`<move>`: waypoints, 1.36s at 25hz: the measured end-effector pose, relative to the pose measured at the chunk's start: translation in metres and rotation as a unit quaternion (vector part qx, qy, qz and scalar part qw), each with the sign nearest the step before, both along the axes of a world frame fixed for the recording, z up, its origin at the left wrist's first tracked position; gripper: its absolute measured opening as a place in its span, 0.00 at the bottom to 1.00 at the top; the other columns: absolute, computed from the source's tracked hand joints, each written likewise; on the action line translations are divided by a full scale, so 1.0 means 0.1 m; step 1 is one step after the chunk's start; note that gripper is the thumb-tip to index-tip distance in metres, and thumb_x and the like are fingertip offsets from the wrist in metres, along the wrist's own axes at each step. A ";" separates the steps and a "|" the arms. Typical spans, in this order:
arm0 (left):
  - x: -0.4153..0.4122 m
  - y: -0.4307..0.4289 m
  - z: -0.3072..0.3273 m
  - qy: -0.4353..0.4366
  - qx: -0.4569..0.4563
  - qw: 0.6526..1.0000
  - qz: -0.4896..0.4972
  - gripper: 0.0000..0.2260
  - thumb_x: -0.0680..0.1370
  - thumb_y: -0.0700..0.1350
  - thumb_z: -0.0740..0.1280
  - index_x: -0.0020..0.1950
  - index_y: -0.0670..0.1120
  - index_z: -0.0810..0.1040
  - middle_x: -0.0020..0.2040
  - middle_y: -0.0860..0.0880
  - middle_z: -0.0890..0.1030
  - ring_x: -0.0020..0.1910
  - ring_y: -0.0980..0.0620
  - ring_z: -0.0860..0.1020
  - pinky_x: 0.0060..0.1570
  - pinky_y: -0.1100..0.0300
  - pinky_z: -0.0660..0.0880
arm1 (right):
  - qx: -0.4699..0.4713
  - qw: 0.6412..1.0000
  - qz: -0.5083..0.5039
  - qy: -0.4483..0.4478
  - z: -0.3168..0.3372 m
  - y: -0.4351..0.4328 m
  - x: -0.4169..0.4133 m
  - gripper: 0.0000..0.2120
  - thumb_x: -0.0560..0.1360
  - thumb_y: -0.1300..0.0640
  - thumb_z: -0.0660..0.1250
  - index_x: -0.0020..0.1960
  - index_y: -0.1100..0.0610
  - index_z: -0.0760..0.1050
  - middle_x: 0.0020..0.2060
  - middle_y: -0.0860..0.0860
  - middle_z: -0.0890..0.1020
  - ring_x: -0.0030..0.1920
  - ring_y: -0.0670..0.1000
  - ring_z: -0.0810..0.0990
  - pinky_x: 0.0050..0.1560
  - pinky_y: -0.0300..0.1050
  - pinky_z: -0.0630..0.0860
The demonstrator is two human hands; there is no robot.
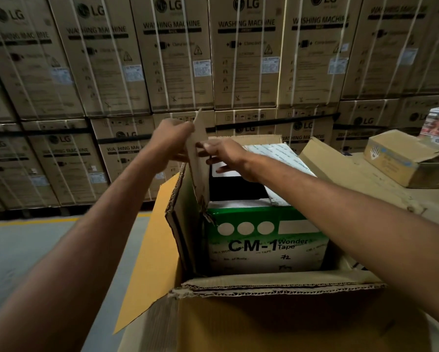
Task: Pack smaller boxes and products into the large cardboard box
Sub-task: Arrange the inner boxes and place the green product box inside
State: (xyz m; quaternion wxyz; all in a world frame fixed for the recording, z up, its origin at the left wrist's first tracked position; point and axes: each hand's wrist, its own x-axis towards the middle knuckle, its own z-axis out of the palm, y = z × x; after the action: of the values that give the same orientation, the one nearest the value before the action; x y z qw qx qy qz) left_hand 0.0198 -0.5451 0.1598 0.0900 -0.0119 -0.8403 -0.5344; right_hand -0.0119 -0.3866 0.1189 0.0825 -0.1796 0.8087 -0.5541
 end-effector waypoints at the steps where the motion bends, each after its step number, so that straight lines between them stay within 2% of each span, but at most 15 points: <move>1: -0.01 -0.10 0.04 0.013 -0.036 0.999 0.015 0.12 0.84 0.43 0.62 0.65 0.42 0.76 0.53 0.45 0.80 0.42 0.52 0.81 0.29 0.64 0.78 | 0.028 1.000 0.010 0.007 -0.04 -0.04 -0.02 0.18 0.86 0.55 0.57 0.74 0.52 0.73 0.68 0.51 0.77 0.63 0.52 0.75 0.54 0.49 0.73; 3: -0.04 -0.30 0.09 0.026 -0.151 0.987 0.049 0.13 0.81 0.37 0.64 0.65 0.42 0.78 0.57 0.44 0.77 0.45 0.50 0.79 0.33 0.62 0.77 | 0.096 0.995 0.030 0.025 -0.13 -0.12 -0.03 0.21 0.85 0.58 0.61 0.77 0.52 0.71 0.67 0.49 0.76 0.63 0.49 0.73 0.52 0.42 0.72; 6: -0.07 -0.53 -0.03 -0.033 -0.307 0.948 0.073 0.14 0.79 0.35 0.68 0.64 0.44 0.80 0.56 0.43 0.76 0.45 0.49 0.77 0.34 0.59 0.75 | 0.181 0.980 0.068 0.056 -0.29 -0.15 -0.08 0.24 0.82 0.62 0.65 0.77 0.51 0.71 0.74 0.49 0.73 0.71 0.50 0.70 0.68 0.45 0.69; 8: -0.08 -0.60 -0.17 -0.066 -0.362 0.927 0.071 0.13 0.79 0.39 0.69 0.64 0.47 0.80 0.58 0.44 0.76 0.43 0.51 0.75 0.32 0.60 0.73 | 0.218 0.969 0.082 0.079 -0.38 -0.12 -0.11 0.25 0.81 0.60 0.67 0.77 0.50 0.71 0.76 0.51 0.71 0.73 0.53 0.70 0.74 0.50 0.67; 10: -0.07 -0.58 -0.25 -0.066 -0.404 0.910 0.067 0.14 0.80 0.41 0.69 0.65 0.49 0.80 0.57 0.46 0.76 0.44 0.52 0.75 0.34 0.60 0.73 | 0.236 0.962 0.095 0.095 -0.42 -0.10 -0.10 0.25 0.82 0.56 0.68 0.77 0.49 0.70 0.76 0.52 0.71 0.73 0.53 0.71 0.72 0.48 0.67; 13: -0.07 -0.43 -0.26 0.021 -0.489 0.870 0.061 0.17 0.79 0.41 0.69 0.67 0.50 0.78 0.57 0.49 0.77 0.53 0.49 0.77 0.48 0.55 0.75 | 0.274 0.949 0.068 0.141 -0.33 0.00 -0.10 0.20 0.81 0.55 0.67 0.73 0.50 0.76 0.70 0.50 0.78 0.68 0.51 0.76 0.63 0.43 0.69; 15: -0.11 -0.25 -0.28 0.057 -0.513 0.856 0.004 0.19 0.76 0.39 0.70 0.67 0.52 0.79 0.62 0.50 0.79 0.59 0.49 0.77 0.53 0.54 0.75 | 0.360 0.912 0.000 0.197 -0.25 0.17 -0.12 0.15 0.80 0.55 0.67 0.66 0.48 0.81 0.65 0.49 0.82 0.64 0.52 0.78 0.60 0.46 0.73; 17: -0.13 0.00 -0.33 0.027 -0.504 0.860 -0.078 0.16 0.76 0.41 0.71 0.63 0.51 0.81 0.60 0.51 0.80 0.58 0.49 0.77 0.57 0.52 0.77 | 0.466 0.859 -0.070 0.201 -0.23 0.42 -0.13 0.13 0.78 0.54 0.68 0.61 0.47 0.83 0.61 0.51 0.83 0.60 0.55 0.78 0.57 0.49 0.75; 19: -0.12 0.31 -0.43 -0.049 -0.485 0.855 -0.178 0.10 0.79 0.42 0.68 0.59 0.45 0.84 0.56 0.49 0.83 0.55 0.46 0.79 0.56 0.51 0.75 | 0.523 0.832 -0.096 0.161 -0.27 0.67 -0.10 0.15 0.76 0.53 0.71 0.62 0.49 0.82 0.60 0.52 0.81 0.59 0.56 0.76 0.57 0.51 0.74; 21: -0.05 0.64 -0.55 -0.115 -0.449 0.847 -0.260 0.11 0.82 0.42 0.65 0.61 0.42 0.84 0.58 0.46 0.84 0.57 0.45 0.80 0.58 0.51 0.75 | 0.527 0.837 -0.096 0.116 -0.33 0.88 -0.11 0.26 0.73 0.51 0.74 0.71 0.49 0.76 0.67 0.52 0.76 0.66 0.57 0.72 0.61 0.54 0.74; 23: 0.01 0.89 -0.66 -0.154 -0.396 0.857 -0.292 0.14 0.84 0.41 0.61 0.66 0.46 0.81 0.62 0.45 0.82 0.61 0.44 0.80 0.63 0.48 0.77 | 0.485 0.862 -0.110 0.098 -0.35 1.01 -0.08 0.37 0.70 0.51 0.76 0.77 0.49 0.68 0.72 0.53 0.71 0.71 0.57 0.69 0.66 0.54 0.73; 24: 0.03 0.99 -0.69 -0.169 -0.360 0.867 -0.301 0.15 0.84 0.40 0.59 0.68 0.47 0.80 0.63 0.45 0.81 0.61 0.43 0.80 0.63 0.47 0.78 | 0.451 0.878 -0.124 0.097 -0.33 1.05 -0.06 0.38 0.69 0.53 0.75 0.77 0.50 0.68 0.74 0.53 0.70 0.72 0.56 0.70 0.66 0.52 0.73; 28: 0.08 1.31 -0.64 -0.128 -0.257 0.888 -0.358 0.18 0.85 0.37 0.57 0.75 0.42 0.69 0.70 0.48 0.72 0.69 0.49 0.70 0.70 0.55 0.66 | 0.328 0.915 -0.190 0.135 -0.14 1.21 0.05 0.28 0.71 0.59 0.72 0.71 0.52 0.76 0.69 0.51 0.78 0.66 0.53 0.77 0.62 0.47 0.77; 30: 0.11 1.49 -0.60 -0.103 -0.179 0.902 -0.379 0.19 0.87 0.39 0.57 0.78 0.41 0.65 0.75 0.45 0.70 0.75 0.49 0.67 0.74 0.55 0.63 | 0.281 0.924 -0.215 0.147 0.05 1.35 0.10 0.24 0.73 0.61 0.71 0.69 0.53 0.78 0.65 0.52 0.80 0.63 0.53 0.79 0.61 0.48 0.78; 34: 0.19 1.88 -0.56 -0.074 -0.126 0.916 -0.375 0.25 0.87 0.47 0.56 0.84 0.48 0.54 0.82 0.44 0.60 0.81 0.46 0.59 0.75 0.55 0.59 | 0.285 0.909 -0.254 0.166 0.41 1.77 0.19 0.19 0.75 0.61 0.72 0.66 0.53 0.80 0.59 0.51 0.83 0.56 0.51 0.82 0.52 0.47 0.81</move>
State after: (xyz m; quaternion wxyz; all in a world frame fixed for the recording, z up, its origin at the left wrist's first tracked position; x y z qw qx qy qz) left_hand 0.0389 -0.3570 0.1040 -0.1813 -0.2978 -0.8388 -0.4182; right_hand 0.0072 -0.2100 0.1603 -0.1484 -0.0266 0.9526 -0.2641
